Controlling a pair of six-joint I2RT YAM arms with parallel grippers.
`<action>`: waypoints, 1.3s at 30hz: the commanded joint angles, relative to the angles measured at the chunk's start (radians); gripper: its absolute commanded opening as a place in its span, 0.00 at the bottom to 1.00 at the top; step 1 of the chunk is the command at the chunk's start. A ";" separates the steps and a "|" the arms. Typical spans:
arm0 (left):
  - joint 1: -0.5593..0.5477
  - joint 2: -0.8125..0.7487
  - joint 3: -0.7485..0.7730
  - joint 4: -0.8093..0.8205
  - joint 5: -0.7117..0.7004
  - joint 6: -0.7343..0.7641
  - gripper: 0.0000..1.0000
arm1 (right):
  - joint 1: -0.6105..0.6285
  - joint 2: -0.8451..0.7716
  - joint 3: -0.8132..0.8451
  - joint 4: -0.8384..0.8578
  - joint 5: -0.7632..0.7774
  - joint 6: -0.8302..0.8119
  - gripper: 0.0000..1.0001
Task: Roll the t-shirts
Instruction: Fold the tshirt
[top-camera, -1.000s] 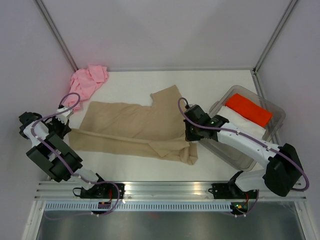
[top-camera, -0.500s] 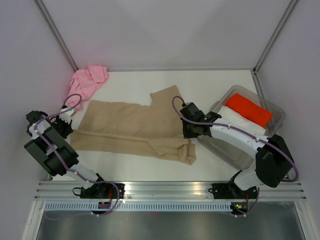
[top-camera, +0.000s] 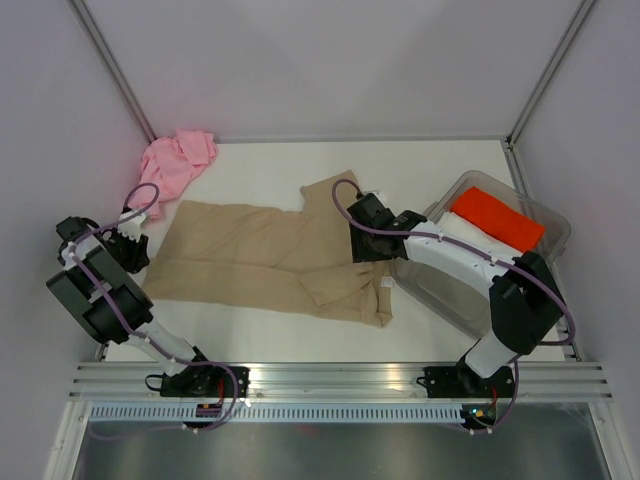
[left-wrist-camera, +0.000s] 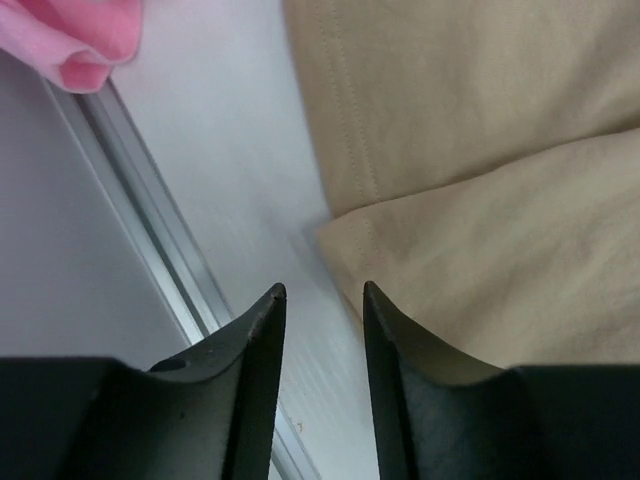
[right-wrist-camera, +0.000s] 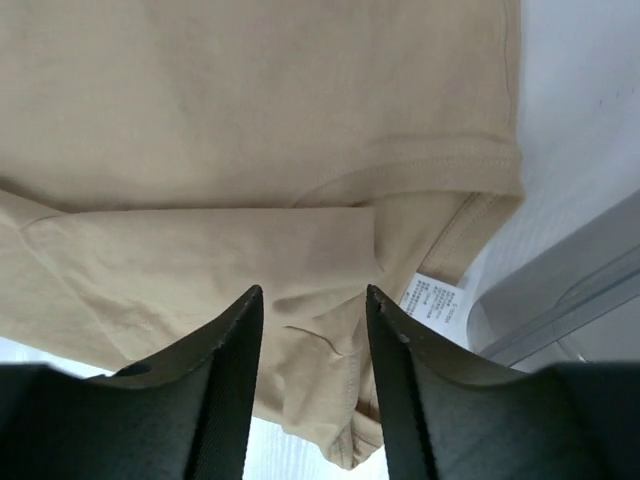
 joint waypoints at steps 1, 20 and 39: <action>0.000 -0.057 0.048 0.024 -0.031 -0.082 0.46 | -0.005 -0.010 0.092 -0.029 0.061 -0.001 0.53; 0.131 -0.022 -0.025 -0.215 -0.106 -0.163 0.58 | 0.057 -0.484 -0.505 0.069 -0.098 0.285 0.40; 0.096 0.055 -0.088 -0.134 -0.166 -0.192 0.34 | 0.057 -0.478 -0.724 0.264 -0.129 0.380 0.05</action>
